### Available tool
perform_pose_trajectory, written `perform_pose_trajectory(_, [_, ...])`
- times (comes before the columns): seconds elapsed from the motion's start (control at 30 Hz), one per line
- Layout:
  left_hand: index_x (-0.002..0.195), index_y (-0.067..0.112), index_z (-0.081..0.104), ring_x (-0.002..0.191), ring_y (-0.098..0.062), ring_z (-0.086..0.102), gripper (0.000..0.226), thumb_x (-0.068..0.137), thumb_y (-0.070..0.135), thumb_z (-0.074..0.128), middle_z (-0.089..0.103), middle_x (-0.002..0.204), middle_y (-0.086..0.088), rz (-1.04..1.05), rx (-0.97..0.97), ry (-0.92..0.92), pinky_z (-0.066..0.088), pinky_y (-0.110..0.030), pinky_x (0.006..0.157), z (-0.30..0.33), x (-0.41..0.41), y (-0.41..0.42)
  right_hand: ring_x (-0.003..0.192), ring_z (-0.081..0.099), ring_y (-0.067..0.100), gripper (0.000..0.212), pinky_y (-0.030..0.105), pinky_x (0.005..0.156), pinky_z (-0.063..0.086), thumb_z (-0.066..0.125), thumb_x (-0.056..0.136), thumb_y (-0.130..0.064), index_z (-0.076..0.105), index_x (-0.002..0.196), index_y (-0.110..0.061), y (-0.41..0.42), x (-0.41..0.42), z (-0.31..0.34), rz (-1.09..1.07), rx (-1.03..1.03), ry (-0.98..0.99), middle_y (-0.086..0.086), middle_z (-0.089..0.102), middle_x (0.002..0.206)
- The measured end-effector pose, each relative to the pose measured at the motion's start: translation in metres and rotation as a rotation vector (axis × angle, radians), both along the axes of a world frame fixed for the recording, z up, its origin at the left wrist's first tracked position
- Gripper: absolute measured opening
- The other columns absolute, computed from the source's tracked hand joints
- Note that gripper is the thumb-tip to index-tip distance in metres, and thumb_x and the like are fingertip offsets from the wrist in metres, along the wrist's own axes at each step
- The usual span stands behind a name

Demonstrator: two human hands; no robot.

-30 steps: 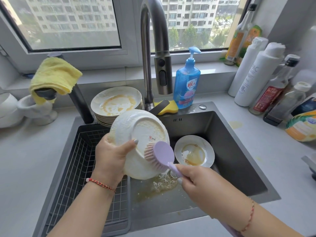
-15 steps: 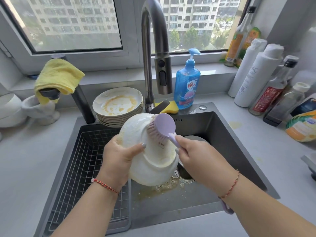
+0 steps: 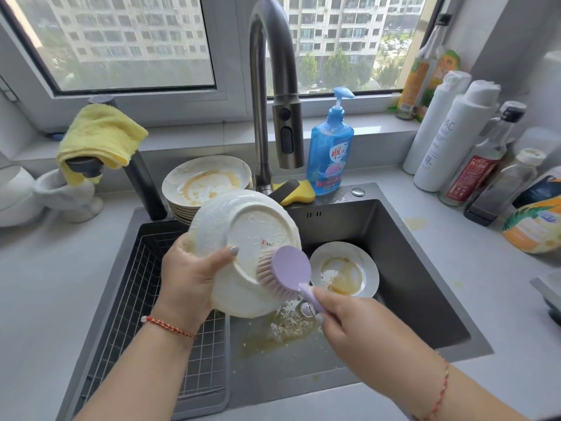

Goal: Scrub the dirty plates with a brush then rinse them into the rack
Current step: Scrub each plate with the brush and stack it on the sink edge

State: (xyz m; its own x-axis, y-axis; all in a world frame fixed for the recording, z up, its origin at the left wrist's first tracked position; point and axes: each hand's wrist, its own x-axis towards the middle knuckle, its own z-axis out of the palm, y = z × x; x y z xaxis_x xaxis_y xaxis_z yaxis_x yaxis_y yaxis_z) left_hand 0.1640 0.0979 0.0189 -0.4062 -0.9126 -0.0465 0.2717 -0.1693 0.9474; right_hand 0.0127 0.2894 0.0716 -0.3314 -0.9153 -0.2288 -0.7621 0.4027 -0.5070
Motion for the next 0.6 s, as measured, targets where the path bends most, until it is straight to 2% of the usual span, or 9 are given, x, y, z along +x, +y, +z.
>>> perform_pose_trajectory(0.07, [0.126,0.000,0.060,0.109,-0.043,0.066,0.080,0.052,0.015,0.087,0.067,0.120,-0.025,-0.029,-0.007,0.007,0.051,-0.060,0.094,0.000,0.004,-0.001,0.045,0.037,0.007,0.045,0.017,0.046,0.031,0.039,0.098,-0.031,0.037,0.135,-0.057,0.000,-0.013,-0.005,-0.066,0.012,-0.018,-0.006,0.046,0.058])
perform_pose_trajectory(0.17, [0.129,0.001,0.058,0.111,-0.045,0.064,0.081,0.054,0.014,0.086,0.065,0.122,-0.026,-0.071,-0.004,0.021,0.050,-0.061,0.095,-0.003,0.011,-0.003,0.037,0.033,0.006,0.042,0.014,0.039,0.030,0.043,0.098,-0.027,0.049,0.123,-0.059,0.001,-0.027,-0.001,-0.173,-0.033,-0.192,-0.011,0.041,0.043])
perform_pose_trajectory(0.23, [0.130,0.002,0.058,0.112,-0.046,0.063,0.081,0.054,0.014,0.085,0.064,0.123,-0.027,-0.093,0.003,0.036,0.052,-0.060,0.093,-0.004,0.015,-0.003,0.034,0.029,0.006,0.036,0.017,0.037,0.029,0.043,0.098,-0.025,0.057,0.110,-0.056,0.001,-0.035,0.003,-0.237,-0.096,-0.261,-0.011,0.035,0.038])
perform_pose_trajectory(0.3, [0.130,0.002,0.058,0.112,-0.046,0.063,0.079,0.056,0.014,0.083,0.064,0.124,-0.027,-0.133,-0.001,0.039,0.054,-0.057,0.091,-0.004,0.017,-0.002,0.033,0.026,0.006,0.032,0.016,0.036,0.028,0.042,0.098,-0.021,0.064,0.099,-0.044,-0.001,-0.038,0.002,-0.281,-0.090,-0.306,-0.010,0.030,0.040])
perform_pose_trajectory(0.37, [0.131,0.001,0.057,0.112,-0.045,0.063,0.079,0.057,0.014,0.082,0.063,0.124,-0.028,-0.189,-0.018,0.027,0.055,-0.054,0.089,-0.003,0.017,-0.001,0.033,0.028,0.009,0.028,0.018,0.037,0.029,0.041,0.099,-0.020,0.068,0.102,-0.028,-0.006,-0.039,0.000,-0.312,-0.040,-0.362,-0.006,0.031,0.047])
perform_pose_trajectory(0.47, [0.127,-0.002,0.057,0.108,-0.045,0.065,0.087,0.049,0.019,0.090,0.065,0.119,-0.028,-0.218,-0.047,-0.043,0.057,-0.051,0.084,-0.004,0.016,0.002,0.032,0.029,0.013,0.029,0.022,0.037,0.031,0.040,0.099,-0.021,0.068,0.105,-0.025,-0.018,-0.039,0.006,-0.321,-0.036,-0.435,0.003,0.034,0.053])
perform_pose_trajectory(0.53, [0.122,-0.001,0.060,0.104,-0.041,0.068,0.090,0.043,0.027,0.095,0.069,0.113,-0.024,-0.231,-0.080,-0.130,0.058,-0.049,0.081,-0.003,0.014,0.006,0.032,0.029,0.010,0.028,0.022,0.037,0.031,0.041,0.099,-0.023,0.067,0.108,-0.017,-0.026,-0.036,0.014,-0.278,-0.090,-0.373,0.005,0.035,0.056])
perform_pose_trajectory(0.6, [0.111,0.003,0.064,0.093,-0.030,0.072,0.080,0.040,0.029,0.090,0.073,0.101,-0.015,-0.214,-0.149,-0.263,0.059,-0.041,0.074,-0.001,0.009,0.011,0.035,0.030,0.007,0.029,0.019,0.038,0.033,0.041,0.099,-0.028,0.065,0.114,-0.019,-0.034,-0.030,0.020,-0.199,-0.149,-0.249,-0.003,0.037,0.054])
